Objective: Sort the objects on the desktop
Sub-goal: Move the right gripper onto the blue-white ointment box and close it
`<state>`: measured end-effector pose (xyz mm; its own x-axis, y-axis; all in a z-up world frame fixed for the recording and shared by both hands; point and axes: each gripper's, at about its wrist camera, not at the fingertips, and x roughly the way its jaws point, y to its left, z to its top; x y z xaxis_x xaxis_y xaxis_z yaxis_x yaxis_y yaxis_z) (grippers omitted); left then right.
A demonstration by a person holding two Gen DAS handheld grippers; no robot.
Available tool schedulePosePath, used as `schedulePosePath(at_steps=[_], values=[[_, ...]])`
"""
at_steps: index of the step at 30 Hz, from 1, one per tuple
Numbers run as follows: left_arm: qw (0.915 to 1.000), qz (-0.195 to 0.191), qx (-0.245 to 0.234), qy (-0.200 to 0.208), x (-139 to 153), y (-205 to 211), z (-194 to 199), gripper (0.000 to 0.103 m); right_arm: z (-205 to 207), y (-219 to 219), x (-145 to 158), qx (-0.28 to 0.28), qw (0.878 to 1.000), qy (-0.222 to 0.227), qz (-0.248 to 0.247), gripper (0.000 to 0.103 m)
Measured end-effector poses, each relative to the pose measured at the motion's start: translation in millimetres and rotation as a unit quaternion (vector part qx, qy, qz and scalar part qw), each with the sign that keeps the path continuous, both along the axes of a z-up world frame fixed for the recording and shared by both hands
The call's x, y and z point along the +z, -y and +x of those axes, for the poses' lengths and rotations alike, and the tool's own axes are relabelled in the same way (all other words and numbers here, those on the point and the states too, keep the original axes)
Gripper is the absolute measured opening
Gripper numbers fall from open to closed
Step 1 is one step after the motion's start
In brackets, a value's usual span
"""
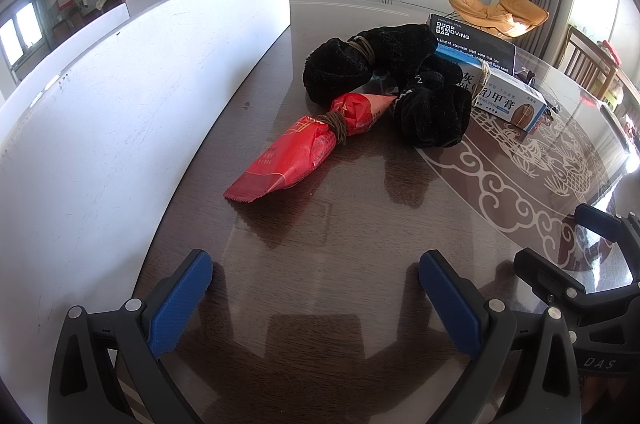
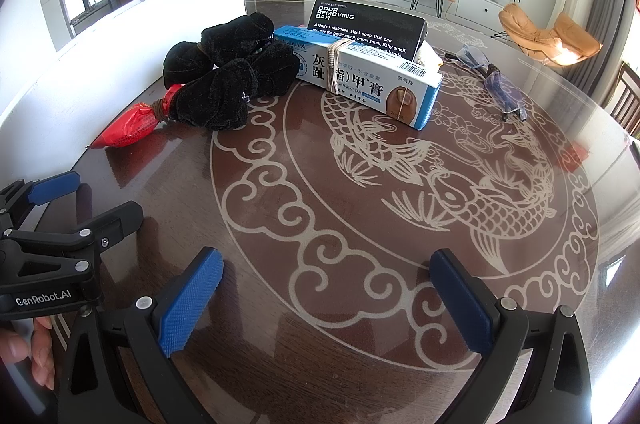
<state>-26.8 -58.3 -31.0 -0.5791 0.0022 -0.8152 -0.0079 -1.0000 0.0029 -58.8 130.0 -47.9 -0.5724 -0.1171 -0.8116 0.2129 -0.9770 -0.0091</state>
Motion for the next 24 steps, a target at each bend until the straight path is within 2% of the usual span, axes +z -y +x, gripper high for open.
schedulePosePath(at_steps=[7, 9, 12, 15, 17, 20, 23, 24], values=[[1.0000, 0.000, 0.000, 0.000, 0, 0, 0, 0.103, 0, 0, 0, 0.000, 1.000, 0.000, -0.001, 0.103], [1.0000, 0.000, 0.000, 0.000, 0, 0, 0, 0.103, 0, -5, 1, -0.015, 1.000, -0.005, -0.004, 0.103], [1.0000, 0.000, 0.000, 0.000, 0, 0, 0, 0.103, -7, -25, 12, -0.051, 0.997, -0.020, -0.058, 0.103], [1.0000, 0.000, 0.000, 0.000, 0, 1, 0, 0.103, -35, -43, 31, -0.073, 0.994, -0.037, -0.072, 0.103], [1.0000, 0.000, 0.000, 0.000, 0, 1, 0, 0.103, -64, -47, 43, -0.055, 0.996, -0.044, -0.062, 0.103], [1.0000, 0.000, 0.000, 0.000, 1, 1, 1, 0.103, -109, -43, 52, 0.013, 0.997, -0.019, -0.072, 0.103], [1.0000, 0.000, 0.001, 0.000, 1, 1, 1, 0.103, -135, -24, 49, 0.072, 0.996, -0.002, -0.057, 0.102], [1.0000, 0.000, 0.001, 0.000, 0, 1, 1, 0.103, -140, -17, 45, 0.091, 0.994, 0.014, -0.060, 0.098]])
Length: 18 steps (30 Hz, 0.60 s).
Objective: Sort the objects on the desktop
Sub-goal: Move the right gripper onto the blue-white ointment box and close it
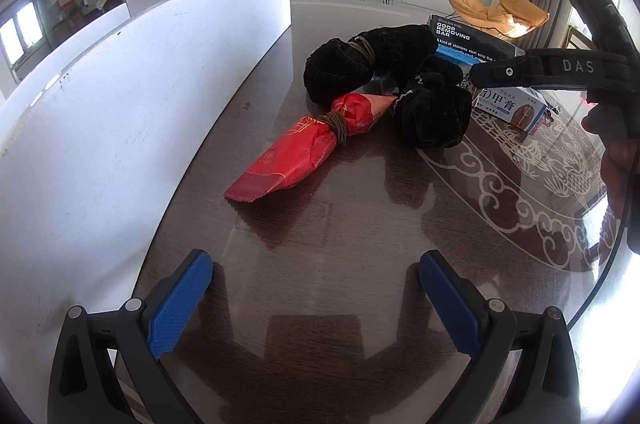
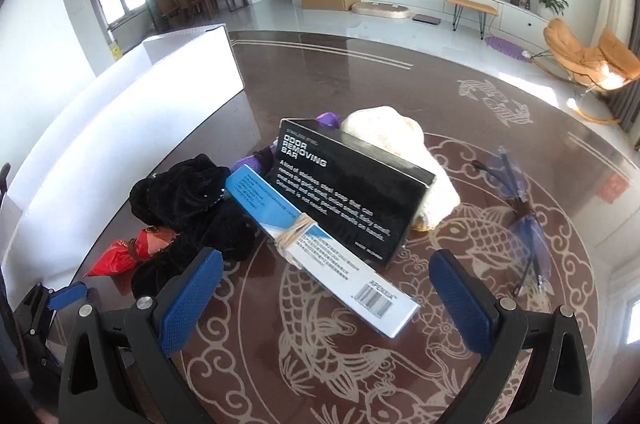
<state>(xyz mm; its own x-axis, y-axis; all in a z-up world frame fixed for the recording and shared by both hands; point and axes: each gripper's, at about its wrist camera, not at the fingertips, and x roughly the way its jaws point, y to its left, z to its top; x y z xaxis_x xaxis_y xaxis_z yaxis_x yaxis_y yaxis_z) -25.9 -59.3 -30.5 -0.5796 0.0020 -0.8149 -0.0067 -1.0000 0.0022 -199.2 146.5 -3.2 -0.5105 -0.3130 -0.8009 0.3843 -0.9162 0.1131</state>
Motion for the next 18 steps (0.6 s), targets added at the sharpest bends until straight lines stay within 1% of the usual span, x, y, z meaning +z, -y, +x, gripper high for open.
schedulePosePath(at_steps=[2, 4, 5, 6, 8, 9, 11, 12, 15, 18], values=[[1.0000, 0.000, 0.000, 0.000, 0, 0, 0, 0.103, -7, 14, -12, 0.016, 0.999, 0.024, 0.025, 0.091], [1.0000, 0.000, 0.000, 0.000, 0, 0, 0, 0.103, -7, 24, -21, 0.029, 0.998, 0.029, 0.047, 0.075], [1.0000, 0.000, 0.001, 0.000, 1, 1, 1, 0.103, -7, 28, -24, 0.033, 0.998, 0.033, 0.050, 0.055], [1.0000, 0.000, 0.000, 0.000, 1, 1, 1, 0.103, -7, 30, -27, 0.030, 0.997, 0.037, 0.054, 0.040], [1.0000, 0.000, 0.000, 0.000, 1, 1, 1, 0.103, -4, 31, -31, 0.019, 0.998, 0.040, 0.044, 0.039], [1.0000, 0.000, 0.000, 0.000, 1, 1, 1, 0.103, -1, 30, -31, 0.013, 0.998, 0.038, 0.041, 0.036], [1.0000, 0.000, 0.000, 0.000, 3, 2, 2, 0.103, 8, 26, -32, -0.001, 0.999, 0.046, 0.017, 0.031], [1.0000, 0.001, 0.000, 0.000, 4, 2, 3, 0.103, 15, 22, -32, -0.009, 0.999, 0.053, -0.001, 0.028], [1.0000, 0.001, -0.001, 0.000, 5, 3, 5, 0.103, 44, 2, -34, -0.033, 0.994, 0.075, -0.069, 0.028], [1.0000, 0.001, 0.000, 0.000, 5, 3, 5, 0.103, 82, -26, -39, -0.060, 0.981, 0.105, -0.153, 0.028]])
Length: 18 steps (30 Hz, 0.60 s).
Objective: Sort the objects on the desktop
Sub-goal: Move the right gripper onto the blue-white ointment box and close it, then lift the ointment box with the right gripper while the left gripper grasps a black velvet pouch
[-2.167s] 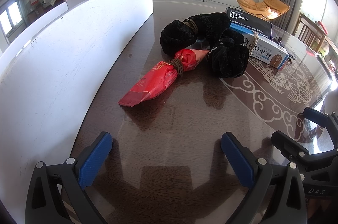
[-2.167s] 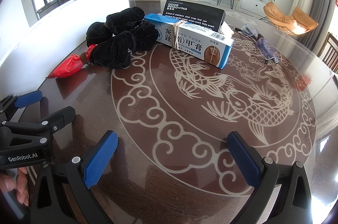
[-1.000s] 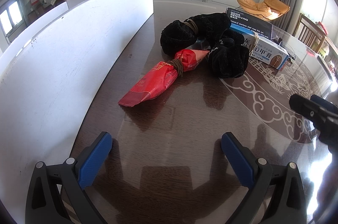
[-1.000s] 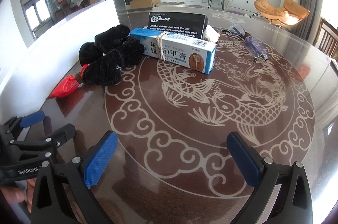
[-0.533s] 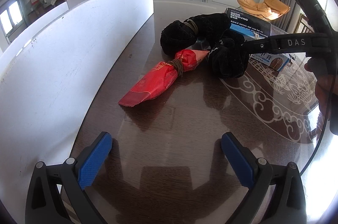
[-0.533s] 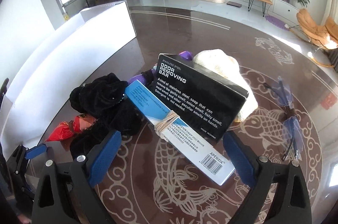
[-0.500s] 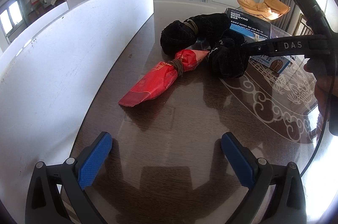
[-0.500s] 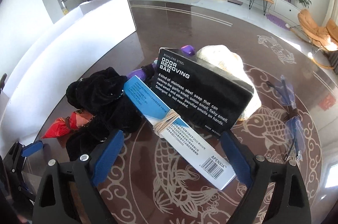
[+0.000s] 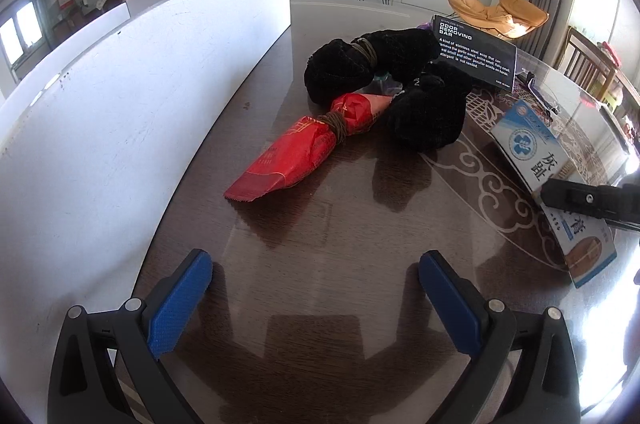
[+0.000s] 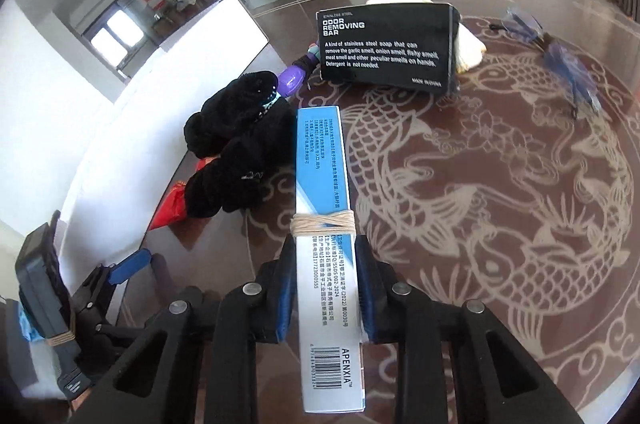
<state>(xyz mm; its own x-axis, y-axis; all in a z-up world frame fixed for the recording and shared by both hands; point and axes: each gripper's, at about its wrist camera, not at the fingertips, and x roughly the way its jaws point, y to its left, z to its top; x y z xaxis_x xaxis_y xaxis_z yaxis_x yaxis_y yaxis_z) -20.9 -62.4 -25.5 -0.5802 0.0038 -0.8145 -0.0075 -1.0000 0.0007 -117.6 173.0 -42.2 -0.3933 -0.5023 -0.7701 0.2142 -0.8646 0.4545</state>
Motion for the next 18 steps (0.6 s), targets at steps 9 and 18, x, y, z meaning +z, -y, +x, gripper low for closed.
schedulePosePath(at_steps=[9, 18], values=[[0.9997, 0.017, -0.018, -0.005, 4, 0, 4, 0.103, 70, -52, 21, -0.060, 0.994, -0.057, 0.076, 0.087], [0.9933, -0.035, -0.082, -0.073, 38, -29, -2, 0.103, 69, -25, 0, -0.010, 0.982, -0.094, 0.163, 0.090]])
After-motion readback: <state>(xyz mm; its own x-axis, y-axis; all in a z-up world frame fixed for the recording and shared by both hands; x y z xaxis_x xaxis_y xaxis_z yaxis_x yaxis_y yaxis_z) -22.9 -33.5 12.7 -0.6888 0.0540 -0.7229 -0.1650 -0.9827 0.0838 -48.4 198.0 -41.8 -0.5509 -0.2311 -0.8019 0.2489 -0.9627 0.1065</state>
